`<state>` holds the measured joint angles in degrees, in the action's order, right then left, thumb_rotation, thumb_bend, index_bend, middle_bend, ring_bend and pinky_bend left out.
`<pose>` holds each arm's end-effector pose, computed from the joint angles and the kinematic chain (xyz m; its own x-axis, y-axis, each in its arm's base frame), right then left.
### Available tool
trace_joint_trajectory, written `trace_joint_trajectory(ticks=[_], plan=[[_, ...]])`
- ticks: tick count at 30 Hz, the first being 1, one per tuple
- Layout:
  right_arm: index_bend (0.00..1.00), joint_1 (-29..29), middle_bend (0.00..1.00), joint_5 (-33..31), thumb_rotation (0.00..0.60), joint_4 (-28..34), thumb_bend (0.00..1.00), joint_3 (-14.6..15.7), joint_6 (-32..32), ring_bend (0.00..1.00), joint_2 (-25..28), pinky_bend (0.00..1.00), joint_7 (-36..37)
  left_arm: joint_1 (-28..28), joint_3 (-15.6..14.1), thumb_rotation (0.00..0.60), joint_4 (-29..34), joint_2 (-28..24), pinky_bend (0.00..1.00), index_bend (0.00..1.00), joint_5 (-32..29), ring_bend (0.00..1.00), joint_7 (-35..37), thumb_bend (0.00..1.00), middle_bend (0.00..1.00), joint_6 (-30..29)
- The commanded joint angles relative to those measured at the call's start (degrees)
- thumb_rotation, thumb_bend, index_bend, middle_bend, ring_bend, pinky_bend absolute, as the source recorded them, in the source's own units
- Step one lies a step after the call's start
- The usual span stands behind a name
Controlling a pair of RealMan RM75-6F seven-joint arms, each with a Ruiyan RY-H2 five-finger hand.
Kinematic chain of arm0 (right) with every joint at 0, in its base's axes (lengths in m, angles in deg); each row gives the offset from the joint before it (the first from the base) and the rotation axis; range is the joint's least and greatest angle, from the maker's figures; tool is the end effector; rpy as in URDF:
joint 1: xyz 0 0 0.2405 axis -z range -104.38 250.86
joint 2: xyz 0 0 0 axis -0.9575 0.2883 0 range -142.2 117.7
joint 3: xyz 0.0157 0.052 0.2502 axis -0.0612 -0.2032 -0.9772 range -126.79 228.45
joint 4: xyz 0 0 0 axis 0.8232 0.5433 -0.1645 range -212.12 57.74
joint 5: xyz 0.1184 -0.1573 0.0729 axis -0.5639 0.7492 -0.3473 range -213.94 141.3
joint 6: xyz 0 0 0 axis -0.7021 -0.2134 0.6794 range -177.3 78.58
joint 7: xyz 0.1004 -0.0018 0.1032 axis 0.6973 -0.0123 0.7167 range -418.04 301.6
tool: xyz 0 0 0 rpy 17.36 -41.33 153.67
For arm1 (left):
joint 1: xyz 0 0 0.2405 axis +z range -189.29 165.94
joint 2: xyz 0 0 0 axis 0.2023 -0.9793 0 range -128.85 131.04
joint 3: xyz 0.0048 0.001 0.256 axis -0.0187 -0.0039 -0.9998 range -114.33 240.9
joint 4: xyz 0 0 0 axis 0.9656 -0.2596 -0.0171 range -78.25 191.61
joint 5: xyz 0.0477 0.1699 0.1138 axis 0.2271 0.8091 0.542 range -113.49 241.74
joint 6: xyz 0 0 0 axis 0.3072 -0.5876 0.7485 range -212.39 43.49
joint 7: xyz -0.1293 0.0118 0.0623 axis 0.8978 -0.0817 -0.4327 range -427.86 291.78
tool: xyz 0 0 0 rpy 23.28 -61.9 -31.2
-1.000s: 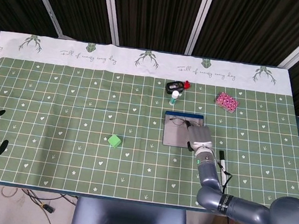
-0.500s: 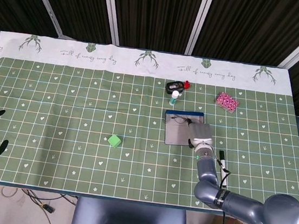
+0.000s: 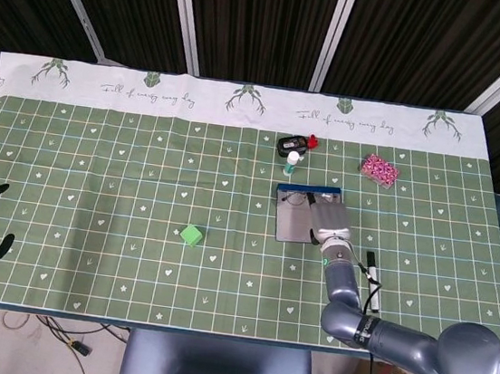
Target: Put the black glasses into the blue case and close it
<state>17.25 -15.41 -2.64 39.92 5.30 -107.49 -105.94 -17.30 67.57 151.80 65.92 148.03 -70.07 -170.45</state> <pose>-0.1588 -0.3948 -0.0396 0.5807 -0.4086 0.7042 -0.7923 -0.0848 0.6042 -0.2996 0.1892 0.1582 0.3672 -0.0377 0.9294 0.9301 0.0083 -0.3671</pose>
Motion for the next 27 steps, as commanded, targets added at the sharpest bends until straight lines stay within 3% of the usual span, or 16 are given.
trace_joint_trajectory(ticks=[1, 13, 22, 25, 27], plan=[[0.09, -0.35, 0.82, 0.07, 0.600, -0.10, 0.51, -0.20, 0.17, 0.88, -0.31, 0.89, -0.31, 0.00, -0.01, 0.600, -0.01, 0.00, 0.00, 0.11, 0.03, 0.00, -0.02, 0.31, 0.00, -0.01], [0.09, -1.35, 0.82, -1.26, 0.600, -2.26, 0.51, -0.71, 0.06, 0.88, -1.43, 0.89, -1.78, 0.05, 0.04, 0.600, 0.01, -0.11, 0.00, 0.11, -0.08, 0.00, 0.11, 0.31, 0.00, -0.05], [0.09, 1.02, 0.80, 3.68, 0.600, 7.45, 0.49, -0.26, 4.14, 0.86, 3.08, 0.89, 0.58, -0.02, -0.03, 0.600, 0.07, -0.04, 0.00, 0.11, -0.24, 0.00, -0.29, 0.31, 0.00, 0.24], [0.09, 2.21, 0.69, 6.10, 0.600, 11.06, 0.41, 0.30, 5.54, 0.76, 4.81, 0.81, 1.80, -0.02, -0.07, 0.600, 0.13, -0.01, 0.00, 0.11, -0.28, 0.00, -0.50, 0.31, 0.00, 0.28], [0.09, 3.02, 0.55, 7.95, 0.600, 12.72, 0.34, 0.86, 6.18, 0.64, 5.68, 0.65, 2.73, 0.00, -0.11, 0.600, 0.17, 0.00, 0.00, 0.12, -0.29, 0.00, -0.63, 0.31, 0.00, 0.28]])
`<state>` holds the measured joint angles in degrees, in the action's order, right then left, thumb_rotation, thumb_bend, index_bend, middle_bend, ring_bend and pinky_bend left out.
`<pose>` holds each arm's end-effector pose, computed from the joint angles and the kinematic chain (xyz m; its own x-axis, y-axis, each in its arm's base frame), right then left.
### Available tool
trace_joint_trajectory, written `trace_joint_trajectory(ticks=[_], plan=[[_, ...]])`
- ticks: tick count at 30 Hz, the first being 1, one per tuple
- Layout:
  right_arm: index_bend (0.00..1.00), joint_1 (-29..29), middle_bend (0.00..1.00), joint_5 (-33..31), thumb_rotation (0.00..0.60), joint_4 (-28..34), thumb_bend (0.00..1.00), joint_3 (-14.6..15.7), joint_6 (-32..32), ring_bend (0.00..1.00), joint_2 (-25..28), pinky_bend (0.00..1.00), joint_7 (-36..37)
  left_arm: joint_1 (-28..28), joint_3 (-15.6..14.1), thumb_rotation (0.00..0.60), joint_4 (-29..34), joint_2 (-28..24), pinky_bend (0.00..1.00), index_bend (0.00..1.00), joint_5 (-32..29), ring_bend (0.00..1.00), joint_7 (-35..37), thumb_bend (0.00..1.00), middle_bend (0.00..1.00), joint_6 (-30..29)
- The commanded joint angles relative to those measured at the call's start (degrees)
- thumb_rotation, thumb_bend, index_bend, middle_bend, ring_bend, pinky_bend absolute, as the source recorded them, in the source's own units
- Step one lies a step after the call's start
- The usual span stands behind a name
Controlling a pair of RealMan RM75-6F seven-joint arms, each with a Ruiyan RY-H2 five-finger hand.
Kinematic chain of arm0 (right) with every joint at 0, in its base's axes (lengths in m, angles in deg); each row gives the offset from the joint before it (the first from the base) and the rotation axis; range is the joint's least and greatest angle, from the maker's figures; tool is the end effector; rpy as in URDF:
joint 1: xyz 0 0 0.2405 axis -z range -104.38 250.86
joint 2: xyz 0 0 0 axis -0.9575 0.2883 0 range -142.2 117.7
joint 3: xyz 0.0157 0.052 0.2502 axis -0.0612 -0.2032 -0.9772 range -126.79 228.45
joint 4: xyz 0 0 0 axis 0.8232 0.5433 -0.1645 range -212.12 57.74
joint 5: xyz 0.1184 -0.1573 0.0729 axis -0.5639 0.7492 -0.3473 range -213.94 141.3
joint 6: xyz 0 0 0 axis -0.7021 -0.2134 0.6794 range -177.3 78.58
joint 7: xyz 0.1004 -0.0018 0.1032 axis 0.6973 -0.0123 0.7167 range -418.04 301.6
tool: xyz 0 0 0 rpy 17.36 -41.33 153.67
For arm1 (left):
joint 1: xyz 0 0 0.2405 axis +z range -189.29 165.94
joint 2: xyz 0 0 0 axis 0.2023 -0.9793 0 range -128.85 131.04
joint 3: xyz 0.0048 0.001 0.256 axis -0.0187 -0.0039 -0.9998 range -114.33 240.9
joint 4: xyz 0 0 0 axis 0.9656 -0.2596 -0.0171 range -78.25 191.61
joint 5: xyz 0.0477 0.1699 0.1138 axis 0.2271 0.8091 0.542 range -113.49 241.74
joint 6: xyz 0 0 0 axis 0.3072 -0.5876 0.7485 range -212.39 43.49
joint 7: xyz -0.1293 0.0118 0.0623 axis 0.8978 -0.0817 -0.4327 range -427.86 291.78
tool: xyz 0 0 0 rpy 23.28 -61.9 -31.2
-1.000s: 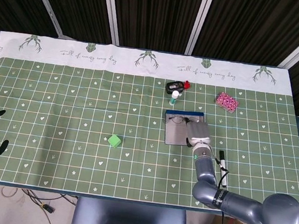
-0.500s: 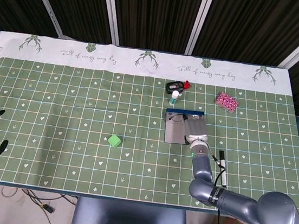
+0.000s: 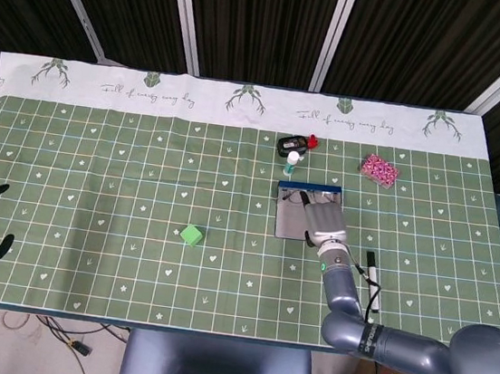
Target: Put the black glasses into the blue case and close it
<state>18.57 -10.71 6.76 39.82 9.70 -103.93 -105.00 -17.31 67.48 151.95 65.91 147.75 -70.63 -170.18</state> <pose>-0.1400 -0.3776 -0.0265 0.5791 -0.3637 0.7296 -0.8083 -0.1400 0.5718 -0.3001 0.1889 0.1574 0.3738 -0.0310 0.9270 0.9275 0.0130 -0.3736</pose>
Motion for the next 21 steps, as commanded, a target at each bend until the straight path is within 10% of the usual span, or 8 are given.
trace_joint_trajectory(ticks=[1, 7, 21], plan=[[0.09, 2.14, 0.46, 4.47, 0.600, 3.87, 0.30, 1.31, 2.14, 0.56, 2.43, 0.53, 2.37, 0.03, -0.05, 0.600, 0.04, 0.01, 0.00, 0.12, 0.00, 0.00, -0.12, 0.31, 0.00, 0.00], [0.09, 5.84, 0.21, 13.91, 0.600, 4.14, 0.19, 3.25, 5.07, 0.22, 2.21, 0.22, 9.00, 0.19, -0.05, 0.600, 0.13, 0.09, 0.00, 0.12, -0.09, 0.00, -0.42, 0.31, 0.00, -0.25], [0.12, 10.81, 0.18, 29.12, 0.600, -6.19, 0.18, 6.17, 8.40, 0.19, -3.08, 0.21, 19.59, 0.22, -0.02, 0.600, 0.10, 0.26, 0.00, 0.12, -0.38, 0.00, -0.93, 0.31, 0.00, -0.17]])
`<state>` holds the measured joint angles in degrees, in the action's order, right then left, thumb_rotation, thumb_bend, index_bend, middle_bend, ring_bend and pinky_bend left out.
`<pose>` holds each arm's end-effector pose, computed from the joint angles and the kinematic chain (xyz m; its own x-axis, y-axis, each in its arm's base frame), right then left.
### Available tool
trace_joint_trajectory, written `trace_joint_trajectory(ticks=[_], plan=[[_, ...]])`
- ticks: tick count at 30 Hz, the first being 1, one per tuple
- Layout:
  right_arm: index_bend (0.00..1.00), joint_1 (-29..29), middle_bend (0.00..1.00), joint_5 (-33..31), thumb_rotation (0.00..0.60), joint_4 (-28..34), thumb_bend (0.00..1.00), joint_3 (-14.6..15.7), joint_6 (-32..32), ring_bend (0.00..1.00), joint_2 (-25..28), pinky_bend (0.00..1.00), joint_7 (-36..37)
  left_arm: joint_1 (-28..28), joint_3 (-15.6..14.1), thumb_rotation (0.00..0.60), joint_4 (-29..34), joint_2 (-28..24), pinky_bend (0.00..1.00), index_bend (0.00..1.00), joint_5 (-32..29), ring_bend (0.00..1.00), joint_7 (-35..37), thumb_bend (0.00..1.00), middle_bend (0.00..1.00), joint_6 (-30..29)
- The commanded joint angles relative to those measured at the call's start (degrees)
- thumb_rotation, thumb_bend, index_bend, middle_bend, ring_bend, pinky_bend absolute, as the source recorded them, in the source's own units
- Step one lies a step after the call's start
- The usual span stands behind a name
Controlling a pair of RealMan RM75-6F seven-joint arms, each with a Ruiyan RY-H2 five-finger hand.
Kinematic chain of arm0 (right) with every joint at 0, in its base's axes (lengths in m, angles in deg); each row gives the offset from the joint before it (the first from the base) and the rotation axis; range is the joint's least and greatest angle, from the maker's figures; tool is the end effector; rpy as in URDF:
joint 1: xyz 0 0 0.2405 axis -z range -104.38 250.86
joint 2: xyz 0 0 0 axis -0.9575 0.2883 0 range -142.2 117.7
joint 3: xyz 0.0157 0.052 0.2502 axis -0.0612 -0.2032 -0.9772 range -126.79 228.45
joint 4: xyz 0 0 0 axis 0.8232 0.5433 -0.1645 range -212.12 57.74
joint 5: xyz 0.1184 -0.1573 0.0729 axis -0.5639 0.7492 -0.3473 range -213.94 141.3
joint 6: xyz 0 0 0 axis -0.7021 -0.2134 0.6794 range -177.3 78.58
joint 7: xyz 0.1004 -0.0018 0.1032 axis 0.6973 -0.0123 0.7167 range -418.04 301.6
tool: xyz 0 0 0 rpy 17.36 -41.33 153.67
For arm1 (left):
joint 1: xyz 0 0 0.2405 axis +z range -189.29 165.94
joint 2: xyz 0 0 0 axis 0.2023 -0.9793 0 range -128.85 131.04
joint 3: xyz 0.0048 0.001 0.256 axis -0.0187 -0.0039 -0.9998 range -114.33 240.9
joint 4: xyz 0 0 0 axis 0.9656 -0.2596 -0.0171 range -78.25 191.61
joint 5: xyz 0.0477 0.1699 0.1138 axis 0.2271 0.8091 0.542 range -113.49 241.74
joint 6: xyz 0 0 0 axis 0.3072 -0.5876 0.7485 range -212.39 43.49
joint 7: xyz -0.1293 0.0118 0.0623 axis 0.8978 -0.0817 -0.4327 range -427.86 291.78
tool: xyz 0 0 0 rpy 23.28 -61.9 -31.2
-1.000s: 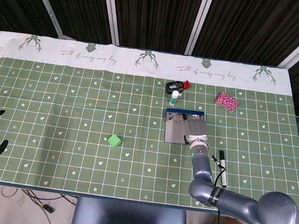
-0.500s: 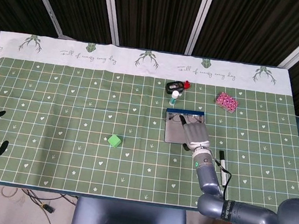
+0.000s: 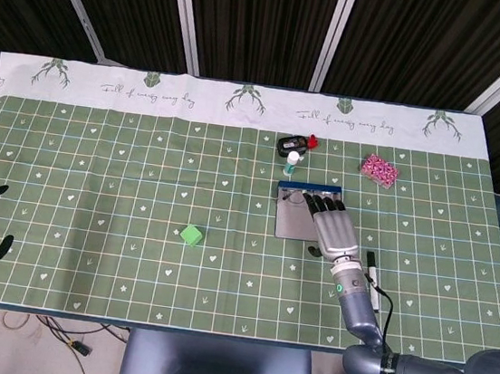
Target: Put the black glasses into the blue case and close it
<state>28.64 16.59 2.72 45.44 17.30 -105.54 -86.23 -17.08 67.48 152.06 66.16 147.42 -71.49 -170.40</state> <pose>-0.1711 -0.3491 -0.0189 0.5244 -0.1675 0.8349 -0.8451 -0.2219 0.4863 -0.3007 0.1876 0.1566 0.3817 -0.0322 0.9237 0.9243 0.0227 -0.3811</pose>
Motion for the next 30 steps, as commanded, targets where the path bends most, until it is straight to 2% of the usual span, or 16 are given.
trace_joint_trajectory(ticks=[1, 10, 19, 30], plan=[[0.12, 0.93, 0.18, 2.39, 0.600, -3.05, 0.18, 0.63, 0.95, 0.19, -2.01, 0.21, 1.08, -0.01, -0.01, 0.600, 0.00, 0.02, 0.00, 0.12, -0.09, 0.00, -0.12, 0.31, 0.00, 0.08], [0.15, 1.55, 0.18, 3.80, 0.600, -8.47, 0.19, -0.17, -1.25, 0.19, -5.38, 0.21, 2.57, -0.01, 0.12, 0.600, 0.07, 0.02, 0.00, 0.12, -0.31, 0.00, -0.17, 0.31, 0.00, 0.10], [0.17, 1.56, 0.18, 3.92, 0.600, -12.41, 0.28, -1.89, -3.22, 0.19, -7.87, 0.21, 2.70, -0.05, 0.16, 0.600, 0.06, -0.01, 0.00, 0.12, -0.37, 0.00, -0.20, 0.31, 0.00, 0.17], [0.17, 1.98, 0.18, 4.44, 0.600, -15.46, 0.28, -3.23, -4.91, 0.19, -9.76, 0.21, 2.93, -0.07, 0.24, 0.600, 0.08, -0.04, 0.00, 0.12, -0.43, 0.00, -0.19, 0.31, 0.00, 0.17]])
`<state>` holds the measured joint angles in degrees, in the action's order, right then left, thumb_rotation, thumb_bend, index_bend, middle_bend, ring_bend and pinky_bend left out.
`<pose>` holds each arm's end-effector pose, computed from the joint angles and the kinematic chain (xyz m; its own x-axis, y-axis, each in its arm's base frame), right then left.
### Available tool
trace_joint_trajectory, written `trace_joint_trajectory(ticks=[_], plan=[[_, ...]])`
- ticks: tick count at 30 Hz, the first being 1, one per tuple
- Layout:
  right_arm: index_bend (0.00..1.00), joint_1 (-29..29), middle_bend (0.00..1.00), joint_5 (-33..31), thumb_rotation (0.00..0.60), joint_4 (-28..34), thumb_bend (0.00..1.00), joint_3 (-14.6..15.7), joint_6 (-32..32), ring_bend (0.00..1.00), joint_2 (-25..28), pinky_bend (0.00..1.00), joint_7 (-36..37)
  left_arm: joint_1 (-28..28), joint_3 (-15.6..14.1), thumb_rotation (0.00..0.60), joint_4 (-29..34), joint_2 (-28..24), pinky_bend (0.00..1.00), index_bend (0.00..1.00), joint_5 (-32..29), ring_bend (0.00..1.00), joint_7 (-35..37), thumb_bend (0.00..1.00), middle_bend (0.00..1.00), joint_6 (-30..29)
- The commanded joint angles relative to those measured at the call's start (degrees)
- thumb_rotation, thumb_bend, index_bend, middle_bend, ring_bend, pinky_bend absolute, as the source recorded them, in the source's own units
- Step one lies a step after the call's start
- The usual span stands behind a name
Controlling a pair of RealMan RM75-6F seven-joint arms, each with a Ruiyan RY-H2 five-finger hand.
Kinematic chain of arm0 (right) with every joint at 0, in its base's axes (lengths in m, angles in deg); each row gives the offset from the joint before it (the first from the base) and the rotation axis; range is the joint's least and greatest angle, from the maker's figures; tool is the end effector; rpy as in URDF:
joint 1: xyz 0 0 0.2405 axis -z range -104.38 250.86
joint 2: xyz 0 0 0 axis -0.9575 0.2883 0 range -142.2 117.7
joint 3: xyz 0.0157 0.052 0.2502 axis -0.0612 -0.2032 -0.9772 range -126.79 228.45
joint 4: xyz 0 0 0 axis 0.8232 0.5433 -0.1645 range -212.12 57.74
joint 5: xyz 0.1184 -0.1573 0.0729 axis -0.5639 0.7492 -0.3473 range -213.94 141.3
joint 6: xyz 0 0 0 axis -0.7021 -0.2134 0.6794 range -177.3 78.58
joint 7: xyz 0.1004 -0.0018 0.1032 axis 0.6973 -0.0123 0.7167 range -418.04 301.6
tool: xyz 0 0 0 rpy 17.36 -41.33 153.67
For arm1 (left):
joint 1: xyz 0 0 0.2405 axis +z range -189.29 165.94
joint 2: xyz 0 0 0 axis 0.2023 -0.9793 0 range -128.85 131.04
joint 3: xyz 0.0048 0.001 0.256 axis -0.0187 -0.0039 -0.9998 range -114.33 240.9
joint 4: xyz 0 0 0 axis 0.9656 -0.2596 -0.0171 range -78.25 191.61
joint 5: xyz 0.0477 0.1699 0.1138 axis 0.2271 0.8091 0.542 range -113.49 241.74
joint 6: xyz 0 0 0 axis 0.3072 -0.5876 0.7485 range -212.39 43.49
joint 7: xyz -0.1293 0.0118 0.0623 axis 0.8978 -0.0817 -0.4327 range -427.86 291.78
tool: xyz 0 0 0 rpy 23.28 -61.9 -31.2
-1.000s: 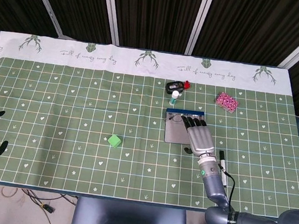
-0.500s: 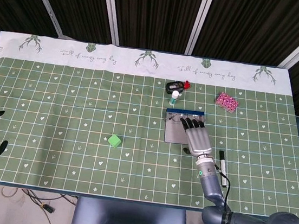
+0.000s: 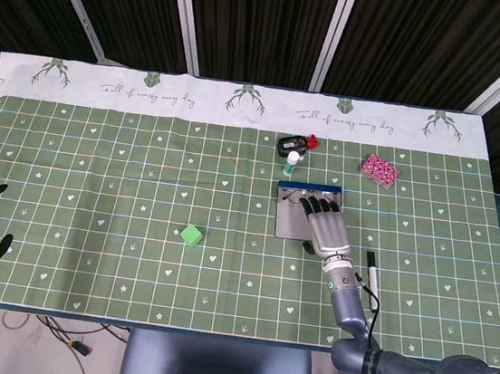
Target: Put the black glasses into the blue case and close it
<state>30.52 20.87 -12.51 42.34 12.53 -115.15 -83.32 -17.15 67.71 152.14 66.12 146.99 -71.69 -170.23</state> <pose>-0.1857 -0.3598 -0.0555 0.5310 -0.1675 0.8306 -0.8432 -0.2018 0.4984 -0.3010 0.1888 0.1573 0.3833 -0.0331 0.9230 0.9235 0.0286 -0.3825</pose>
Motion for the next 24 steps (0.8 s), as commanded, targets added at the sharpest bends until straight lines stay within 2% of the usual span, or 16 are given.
trace_joint_trajectory(ticks=[1, 18, 24], plan=[[0.17, 0.16, 0.18, 0.24, 0.600, -0.38, 0.28, -0.20, -0.21, 0.19, -0.23, 0.21, 0.00, 0.00, 0.01, 0.600, 0.00, 0.00, 0.00, 0.12, -0.01, 0.00, -0.01, 0.31, 0.00, 0.00], [0.19, 0.83, 0.18, 0.85, 0.600, -2.21, 0.28, -1.74, -1.92, 0.19, -1.18, 0.21, -0.16, 0.00, 0.06, 0.600, -0.07, 0.04, 0.00, 0.12, -0.03, 0.00, 0.06, 0.31, 0.00, -0.04], [0.24, 0.95, 0.18, 1.06, 0.600, -2.46, 0.34, -2.39, -2.29, 0.19, -1.34, 0.21, -0.10, -0.02, 0.10, 0.600, -0.08, 0.05, 0.00, 0.12, -0.07, 0.00, 0.06, 0.31, 0.00, -0.02]])
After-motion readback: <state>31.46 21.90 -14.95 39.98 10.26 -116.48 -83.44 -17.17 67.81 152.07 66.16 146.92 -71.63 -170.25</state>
